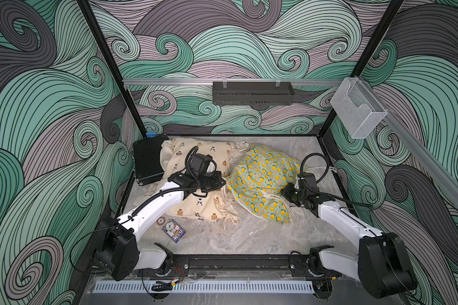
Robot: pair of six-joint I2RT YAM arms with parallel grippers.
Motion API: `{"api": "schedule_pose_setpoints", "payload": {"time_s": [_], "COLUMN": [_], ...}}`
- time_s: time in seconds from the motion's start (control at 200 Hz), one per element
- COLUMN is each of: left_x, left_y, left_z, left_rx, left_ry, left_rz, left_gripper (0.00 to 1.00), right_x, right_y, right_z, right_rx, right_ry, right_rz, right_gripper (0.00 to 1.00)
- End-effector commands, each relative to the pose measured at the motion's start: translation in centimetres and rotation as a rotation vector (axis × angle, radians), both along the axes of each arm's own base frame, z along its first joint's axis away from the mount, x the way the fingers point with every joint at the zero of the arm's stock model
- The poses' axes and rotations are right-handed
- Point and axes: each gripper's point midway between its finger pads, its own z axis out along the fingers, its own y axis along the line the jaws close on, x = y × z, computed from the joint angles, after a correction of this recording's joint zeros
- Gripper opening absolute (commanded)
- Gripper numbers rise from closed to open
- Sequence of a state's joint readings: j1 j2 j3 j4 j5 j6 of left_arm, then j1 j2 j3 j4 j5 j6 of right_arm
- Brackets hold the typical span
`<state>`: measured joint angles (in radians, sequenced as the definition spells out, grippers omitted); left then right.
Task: Zip up pillowcases
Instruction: Place the pillowcase at the center of the board.
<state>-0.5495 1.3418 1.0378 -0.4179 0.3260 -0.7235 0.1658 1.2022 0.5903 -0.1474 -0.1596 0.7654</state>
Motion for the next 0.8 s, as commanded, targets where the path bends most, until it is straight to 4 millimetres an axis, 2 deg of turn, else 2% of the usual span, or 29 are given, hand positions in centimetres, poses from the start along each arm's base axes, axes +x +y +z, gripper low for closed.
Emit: {"api": "schedule_pose_setpoints", "payload": {"time_s": [0.0,0.11,0.13,0.28,0.375,0.635,0.796], "left_x": [0.6,0.3,0.3,-0.8,-1.3,-2.7,-3.7], "left_y": [-2.1,-4.5,-5.2,-9.3,-11.8,-17.5,-20.3], "left_z": [1.8,2.4,1.4,0.7,-0.6,-4.4,-7.2], "left_rx": [-0.024,-0.035,-0.020,-0.022,-0.002,0.026,0.080], "left_ry": [-0.050,-0.061,-0.040,-0.038,-0.035,0.025,0.046], "left_rz": [-0.018,-0.067,-0.077,-0.149,-0.180,-0.266,-0.330], "left_gripper": [0.00,0.00,0.00,0.00,0.00,0.00,0.00], "right_x": [2.2,3.7,3.9,5.8,7.1,10.4,11.6], "right_y": [-2.4,-4.9,-5.3,-8.0,-9.8,-12.9,-13.5], "right_z": [3.9,6.3,6.7,8.3,9.0,7.8,6.9], "right_rx": [-0.048,-0.077,-0.082,-0.127,-0.145,-0.191,-0.190], "right_ry": [-0.089,-0.125,-0.129,-0.127,-0.127,-0.067,-0.033], "right_rz": [-0.044,-0.094,-0.100,-0.144,-0.193,-0.252,-0.256], "right_gripper": [0.08,0.08,0.08,0.08,0.08,0.09,0.18]}}
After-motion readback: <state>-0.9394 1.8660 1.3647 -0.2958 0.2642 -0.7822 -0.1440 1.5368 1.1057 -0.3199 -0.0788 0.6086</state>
